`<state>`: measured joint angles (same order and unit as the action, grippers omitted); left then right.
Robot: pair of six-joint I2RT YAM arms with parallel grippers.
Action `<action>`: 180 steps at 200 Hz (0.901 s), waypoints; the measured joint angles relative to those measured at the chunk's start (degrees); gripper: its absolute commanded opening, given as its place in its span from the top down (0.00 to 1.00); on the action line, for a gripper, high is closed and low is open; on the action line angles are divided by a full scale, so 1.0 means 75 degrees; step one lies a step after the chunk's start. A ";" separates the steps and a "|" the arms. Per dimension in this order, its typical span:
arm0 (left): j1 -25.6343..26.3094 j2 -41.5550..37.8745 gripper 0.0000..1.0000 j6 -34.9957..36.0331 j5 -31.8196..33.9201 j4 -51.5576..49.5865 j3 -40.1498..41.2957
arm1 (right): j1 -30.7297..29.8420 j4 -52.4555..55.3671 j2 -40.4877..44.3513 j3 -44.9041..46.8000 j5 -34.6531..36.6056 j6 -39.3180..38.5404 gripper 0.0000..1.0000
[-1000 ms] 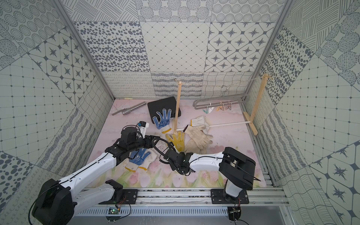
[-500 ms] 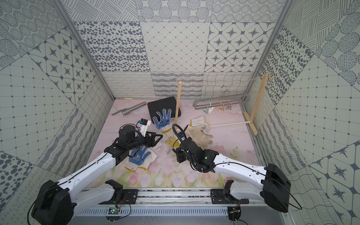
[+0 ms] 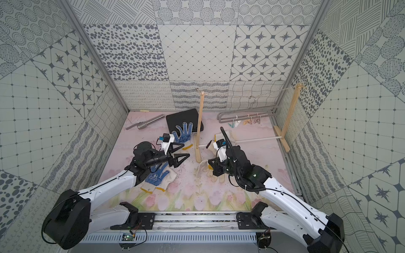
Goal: Clip the gloves onto a hanger to dry
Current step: Pick up the glove from the center of the board.
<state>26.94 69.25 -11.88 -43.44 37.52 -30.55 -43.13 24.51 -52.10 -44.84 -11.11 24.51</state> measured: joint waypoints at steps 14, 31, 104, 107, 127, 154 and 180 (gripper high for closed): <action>0.0087 0.0195 0.11 0.0087 -0.0219 0.0163 -0.0204 | 0.0058 0.0114 -0.0012 -0.0152 -0.0283 -0.0134 1.00; 0.0256 0.0350 0.11 0.0323 -0.0443 0.0163 -0.0510 | 0.0073 0.0219 -0.0108 -0.0370 -0.0621 -0.0262 1.00; 0.0743 0.0632 0.17 0.1215 -0.1355 -0.0166 -0.1105 | 0.0114 0.0423 -0.0662 -0.1160 -0.1411 -0.0536 1.00; 0.0752 0.0632 0.17 0.1274 -0.1381 -0.0224 -0.1134 | 0.0117 0.0423 -0.0667 -0.1180 -0.1431 -0.0548 1.00; 0.0807 0.0632 0.18 0.1565 -0.1556 -0.0522 -0.1244 | 0.0184 0.0431 -0.0705 -0.1329 -0.1562 -0.0612 1.00; 0.0836 0.0589 0.18 0.1830 -0.1757 -0.0851 -0.1288 | 0.0309 0.0498 -0.0810 -0.1547 -0.1652 -0.0667 1.00; 0.0921 0.0565 0.22 0.2133 -0.1769 -0.1329 -0.1434 | 0.0361 0.0571 -0.0886 -0.1690 -0.1722 -0.0723 1.00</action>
<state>33.85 73.49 4.12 -56.71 27.55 -41.30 -40.42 28.80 -58.74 -57.52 -24.03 19.09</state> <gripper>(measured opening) 0.796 0.054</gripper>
